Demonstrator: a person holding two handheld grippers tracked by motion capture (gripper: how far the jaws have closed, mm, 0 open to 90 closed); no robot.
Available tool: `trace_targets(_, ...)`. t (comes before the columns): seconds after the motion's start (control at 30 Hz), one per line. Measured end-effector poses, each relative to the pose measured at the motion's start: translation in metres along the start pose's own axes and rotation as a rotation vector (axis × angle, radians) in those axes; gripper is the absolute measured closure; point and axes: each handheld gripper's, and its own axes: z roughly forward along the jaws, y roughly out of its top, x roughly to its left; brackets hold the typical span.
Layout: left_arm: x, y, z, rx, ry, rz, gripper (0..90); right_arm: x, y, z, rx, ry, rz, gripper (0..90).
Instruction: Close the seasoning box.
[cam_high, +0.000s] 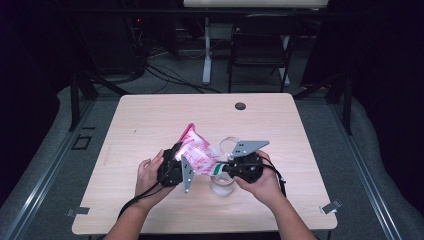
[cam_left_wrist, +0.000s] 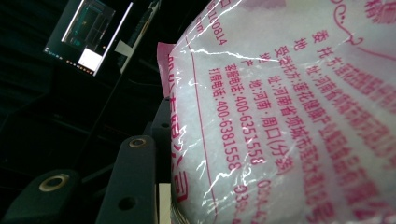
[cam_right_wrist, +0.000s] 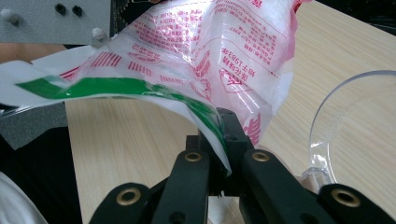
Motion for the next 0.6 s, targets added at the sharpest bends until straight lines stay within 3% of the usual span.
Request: trace_targets(0.6,0.0015,0.0056,-0.0035,0.001,0.033,0.052,60.7,-0.0017,-0.0034,-0.0018,-0.001,0.005,0.019,90.0)
